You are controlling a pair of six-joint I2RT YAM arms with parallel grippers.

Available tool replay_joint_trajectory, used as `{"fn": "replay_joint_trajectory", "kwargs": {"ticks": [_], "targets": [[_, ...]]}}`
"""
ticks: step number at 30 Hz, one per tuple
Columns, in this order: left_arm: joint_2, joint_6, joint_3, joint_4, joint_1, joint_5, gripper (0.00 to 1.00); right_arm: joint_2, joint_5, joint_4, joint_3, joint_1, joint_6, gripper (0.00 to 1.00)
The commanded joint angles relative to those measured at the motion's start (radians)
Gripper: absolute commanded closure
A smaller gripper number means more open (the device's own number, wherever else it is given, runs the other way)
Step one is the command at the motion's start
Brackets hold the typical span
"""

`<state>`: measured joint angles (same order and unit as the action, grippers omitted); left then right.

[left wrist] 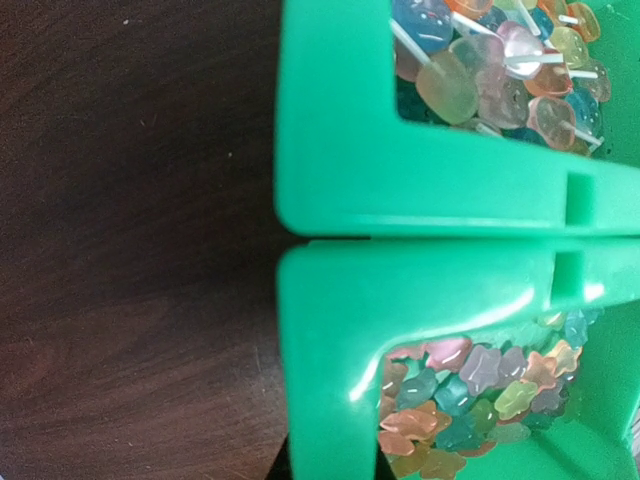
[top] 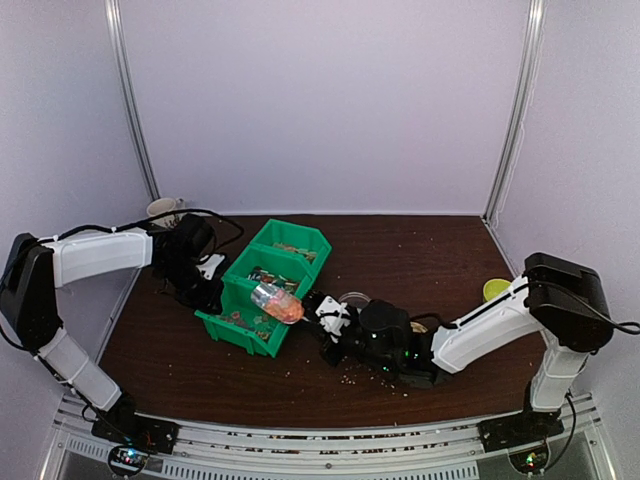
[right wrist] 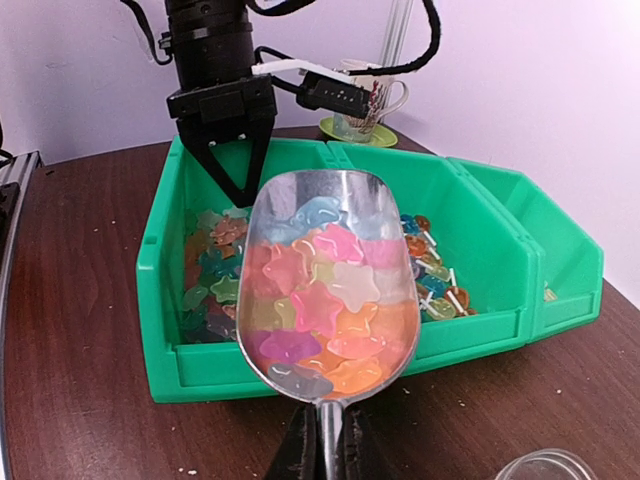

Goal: Pack the candies
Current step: Place the fake candies in the packing box.

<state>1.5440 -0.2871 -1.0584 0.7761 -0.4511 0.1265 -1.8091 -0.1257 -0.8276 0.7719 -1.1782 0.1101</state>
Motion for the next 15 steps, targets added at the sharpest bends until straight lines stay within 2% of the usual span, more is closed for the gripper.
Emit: {"fn": "replay_joint_trajectory", "kwargs": {"ticks": [1,15], "targets": [[-0.051,-0.005,-0.072,-0.155,0.005,0.042,1.00,0.070,-0.079,-0.050,-0.027,0.005,0.040,1.00],[-0.053,-0.003,-0.076,-0.154,0.006,0.049,1.00,0.163,-0.143,-0.036,-0.095,0.030,0.023,1.00]]}}
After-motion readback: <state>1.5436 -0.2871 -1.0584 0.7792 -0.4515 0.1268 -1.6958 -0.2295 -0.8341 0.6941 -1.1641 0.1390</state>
